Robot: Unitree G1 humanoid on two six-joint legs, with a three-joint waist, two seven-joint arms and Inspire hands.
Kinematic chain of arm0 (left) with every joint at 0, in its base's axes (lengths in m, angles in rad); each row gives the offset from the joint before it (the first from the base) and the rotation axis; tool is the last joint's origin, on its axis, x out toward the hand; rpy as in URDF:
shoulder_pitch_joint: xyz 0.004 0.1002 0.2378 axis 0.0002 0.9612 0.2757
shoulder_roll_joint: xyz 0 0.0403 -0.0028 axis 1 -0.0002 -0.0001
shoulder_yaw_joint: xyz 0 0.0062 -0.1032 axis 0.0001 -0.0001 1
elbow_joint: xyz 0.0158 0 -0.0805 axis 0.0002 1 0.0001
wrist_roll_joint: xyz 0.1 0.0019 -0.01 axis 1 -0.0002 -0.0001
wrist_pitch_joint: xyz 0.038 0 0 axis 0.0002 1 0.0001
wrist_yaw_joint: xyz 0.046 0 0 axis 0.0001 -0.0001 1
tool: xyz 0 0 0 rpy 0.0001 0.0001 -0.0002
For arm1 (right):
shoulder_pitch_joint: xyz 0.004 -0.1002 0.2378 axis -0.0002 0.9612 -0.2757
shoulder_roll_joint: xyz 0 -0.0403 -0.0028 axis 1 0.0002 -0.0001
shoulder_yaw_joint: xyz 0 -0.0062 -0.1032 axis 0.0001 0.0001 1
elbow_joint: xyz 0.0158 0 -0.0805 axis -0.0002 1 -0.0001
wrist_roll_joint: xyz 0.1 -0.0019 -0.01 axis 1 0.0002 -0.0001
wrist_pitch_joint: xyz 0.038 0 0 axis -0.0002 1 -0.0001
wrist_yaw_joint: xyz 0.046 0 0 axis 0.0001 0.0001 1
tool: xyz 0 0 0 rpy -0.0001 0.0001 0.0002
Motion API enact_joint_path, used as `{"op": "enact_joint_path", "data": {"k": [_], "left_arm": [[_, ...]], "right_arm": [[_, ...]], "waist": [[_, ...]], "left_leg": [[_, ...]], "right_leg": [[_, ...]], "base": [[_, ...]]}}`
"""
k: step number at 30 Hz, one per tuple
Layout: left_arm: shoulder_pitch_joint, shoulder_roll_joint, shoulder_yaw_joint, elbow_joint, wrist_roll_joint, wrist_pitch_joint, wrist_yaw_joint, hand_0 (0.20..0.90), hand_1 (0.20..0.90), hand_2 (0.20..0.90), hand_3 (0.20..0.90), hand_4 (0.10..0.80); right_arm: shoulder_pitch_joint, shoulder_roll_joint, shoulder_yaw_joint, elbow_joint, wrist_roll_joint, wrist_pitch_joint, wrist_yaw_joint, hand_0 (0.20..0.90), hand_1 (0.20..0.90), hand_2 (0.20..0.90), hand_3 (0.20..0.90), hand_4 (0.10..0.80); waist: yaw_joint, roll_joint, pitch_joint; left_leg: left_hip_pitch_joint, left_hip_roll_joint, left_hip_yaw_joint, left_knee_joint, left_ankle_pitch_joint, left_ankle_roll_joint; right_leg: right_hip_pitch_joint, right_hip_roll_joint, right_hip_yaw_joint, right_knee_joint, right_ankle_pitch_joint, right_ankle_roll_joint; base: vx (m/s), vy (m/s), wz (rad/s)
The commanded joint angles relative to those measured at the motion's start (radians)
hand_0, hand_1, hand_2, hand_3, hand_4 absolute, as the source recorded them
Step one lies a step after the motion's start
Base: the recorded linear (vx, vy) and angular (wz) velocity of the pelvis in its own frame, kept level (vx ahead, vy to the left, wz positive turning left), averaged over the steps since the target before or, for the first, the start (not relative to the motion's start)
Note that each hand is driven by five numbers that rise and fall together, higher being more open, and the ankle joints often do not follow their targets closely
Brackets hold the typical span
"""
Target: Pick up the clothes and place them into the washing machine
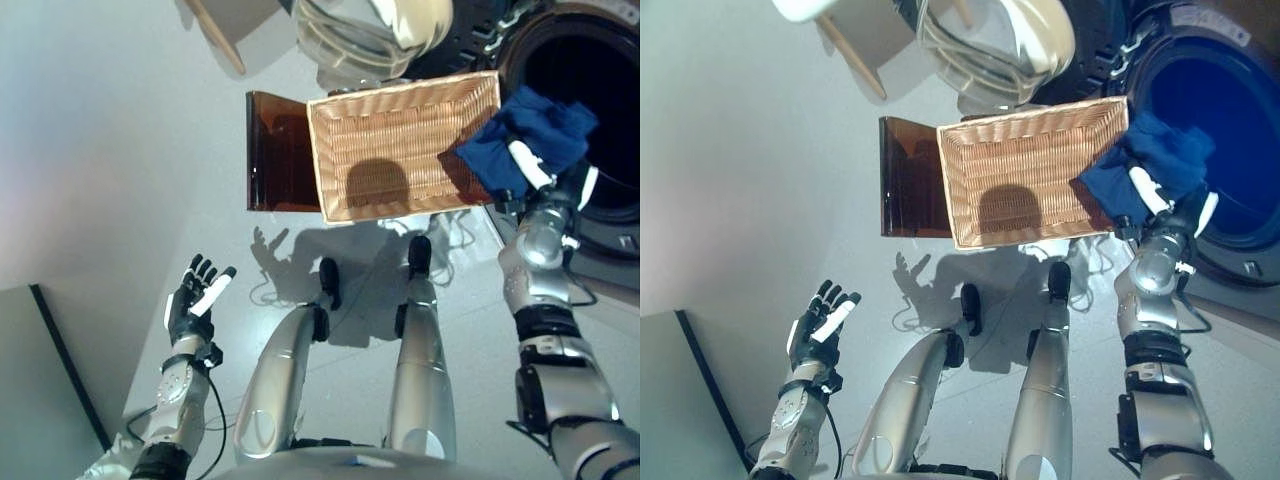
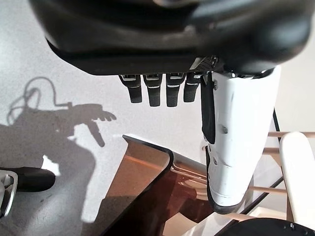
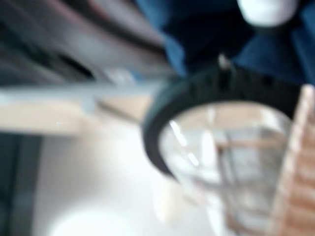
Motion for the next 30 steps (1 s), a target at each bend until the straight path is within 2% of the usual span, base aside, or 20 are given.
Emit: {"op": "enact_joint_path", "data": {"k": [1, 8, 12, 20, 30], "left_arm": [[0.063, 0.038, 0.001, -0.002, 0.008, -0.038, -0.003, 0.9, 0.9, 0.9, 0.9, 0.8], [0.069, 0.035, -0.026, 0.009, -0.011, -0.023, -0.028, 0.9, 0.9, 0.9, 0.9, 0.8], [0.076, 0.04, -0.039, 0.006, -0.022, -0.018, -0.039, 0.9, 0.9, 0.9, 0.9, 0.8], [0.087, 0.061, -0.07, -0.017, -0.031, -0.019, -0.059, 0.9, 0.9, 0.9, 0.9, 0.8], [0.086, 0.084, -0.087, -0.068, -0.033, -0.036, -0.058, 0.9, 0.9, 0.9, 0.9, 0.8]], "right_arm": [[0.01, -0.07, -0.069, -0.052, 0.188, -0.163, 0.062, 0.2, 0.2, 0.2, 0.2, 0.3], [-0.003, -0.103, -0.139, 0.003, 0.438, -0.184, 0.144, 0.2, 0.2, 0.2, 0.2, 0.3], [-0.046, -0.164, -0.161, 0.059, 0.519, -0.177, 0.166, 0.2, 0.2, 0.2, 0.2, 0.3], [-0.225, -0.357, -0.099, 0.231, 0.459, -0.125, 0.13, 0.2, 0.2, 0.2, 0.2, 0.3], [-0.46, -0.476, 0.07, 0.387, 0.348, -0.057, 0.1, 0.2, 0.2, 0.2, 0.2, 0.3]], "waist": [[0.021, 0.058, -0.094], [0.022, 0.074, -0.108], [0.027, 0.081, -0.113], [0.048, 0.088, -0.111], [0.071, 0.084, -0.089]], "left_leg": [[0.039, -0.024, -0.017, -0.193, 0.099, -0.067], [0.05, -0.03, -0.018, -0.197, 0.099, -0.071], [0.049, -0.03, -0.016, -0.199, 0.101, -0.073], [0.044, -0.025, -0.016, -0.203, 0.11, -0.078], [0.037, -0.019, -0.022, -0.201, 0.118, -0.083]], "right_leg": [[0.018, 0.041, -0.047, 0.143, -0.139, -0.039], [0.022, 0.043, -0.042, 0.142, -0.145, -0.042], [0.019, 0.045, -0.042, 0.147, -0.148, -0.043], [0.016, 0.045, -0.044, 0.143, -0.151, -0.043], [0.007, 0.046, -0.053, 0.153, -0.15, -0.044]], "base": [[0.0, 0.0, 0.0], [0.0, 0.0, 0.0], [0.0, 0.0, 0.0], [-0.002, -0.004, 0.0], [-0.006, -0.022, 0.05]]}}
